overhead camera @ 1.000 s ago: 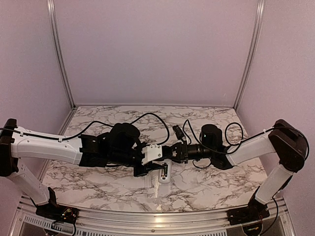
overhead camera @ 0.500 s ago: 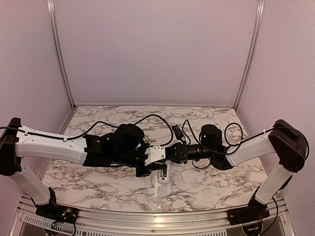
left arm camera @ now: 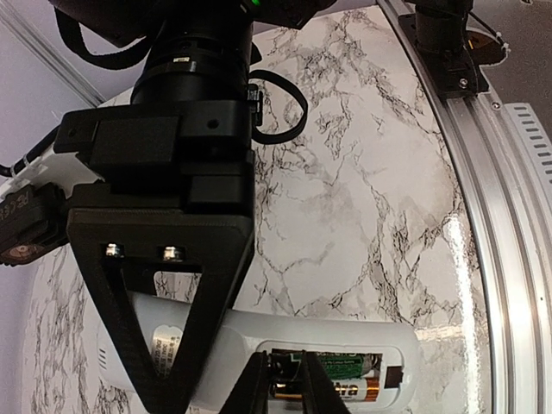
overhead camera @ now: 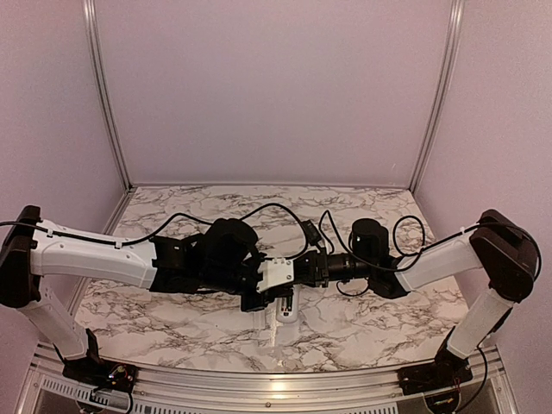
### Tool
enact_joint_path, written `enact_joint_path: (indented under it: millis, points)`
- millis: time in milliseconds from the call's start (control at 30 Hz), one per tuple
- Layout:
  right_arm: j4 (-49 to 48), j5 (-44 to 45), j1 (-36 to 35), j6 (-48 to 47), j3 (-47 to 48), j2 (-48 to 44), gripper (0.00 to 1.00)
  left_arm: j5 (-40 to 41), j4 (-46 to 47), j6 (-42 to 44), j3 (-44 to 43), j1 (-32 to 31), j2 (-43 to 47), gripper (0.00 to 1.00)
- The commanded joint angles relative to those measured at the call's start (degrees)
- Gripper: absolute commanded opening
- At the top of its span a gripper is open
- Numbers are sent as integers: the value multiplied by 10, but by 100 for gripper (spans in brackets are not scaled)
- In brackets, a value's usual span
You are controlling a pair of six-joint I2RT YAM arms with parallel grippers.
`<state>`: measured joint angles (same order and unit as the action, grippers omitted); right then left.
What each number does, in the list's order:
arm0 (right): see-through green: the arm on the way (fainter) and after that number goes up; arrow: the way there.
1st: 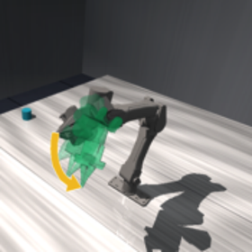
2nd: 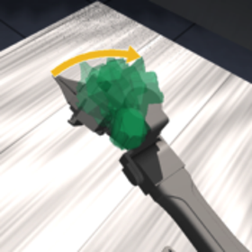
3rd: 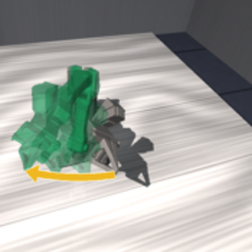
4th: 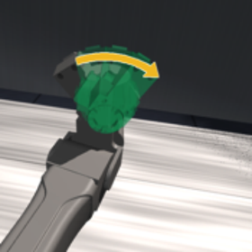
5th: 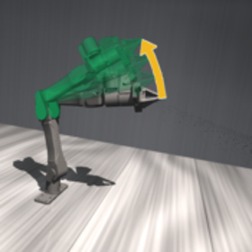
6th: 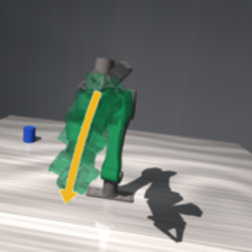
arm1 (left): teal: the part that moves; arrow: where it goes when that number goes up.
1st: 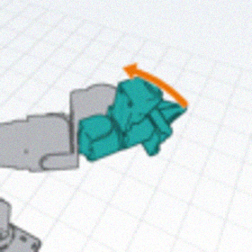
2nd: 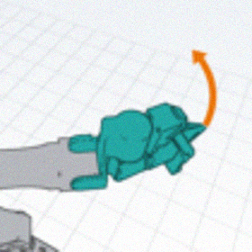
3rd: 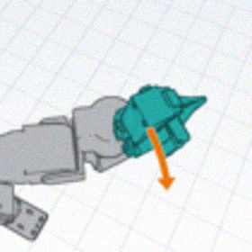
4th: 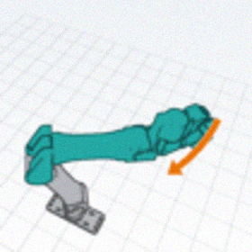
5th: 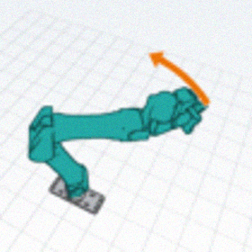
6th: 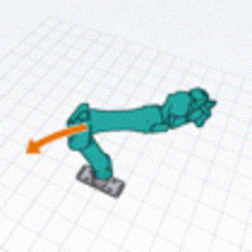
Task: Load the batteries into the remote control
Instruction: Load the battery into the battery compartment.
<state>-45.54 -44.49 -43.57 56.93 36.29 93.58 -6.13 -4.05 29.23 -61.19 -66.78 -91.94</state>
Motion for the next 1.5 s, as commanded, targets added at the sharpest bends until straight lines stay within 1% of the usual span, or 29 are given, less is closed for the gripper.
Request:
enact_joint_path:
  millis: [0,233,500,767,933,967,1233,1333,1467]
  points:
    - [-23,-5,-7,2,25,2,0,7,-38,9,-12,-6,-22,14]
    - [-19,-4,-7,-5,28,-7,0,3,-63,8,-11,-9,-30,10]
    - [-6,-4,-5,-16,41,-21,0,-6,-81,5,-5,-15,-40,9]
    - [-10,-5,-5,-17,45,-27,0,24,-101,11,-15,-23,-67,8]
    - [-13,-6,-4,-15,48,-30,0,57,-117,19,-18,-29,-82,8]
    - [-13,-8,-4,-15,49,-32,0,74,-118,20,-16,-30,-84,7]
    - [-21,-14,-4,-8,50,-53,0,128,-107,27,-10,-33,-103,7]
    - [-23,-19,-4,-6,50,-58,0,128,-104,32,-10,-33,-111,7]
    - [-28,-20,-4,-7,52,-60,0,99,-107,37,-11,-38,-116,7]
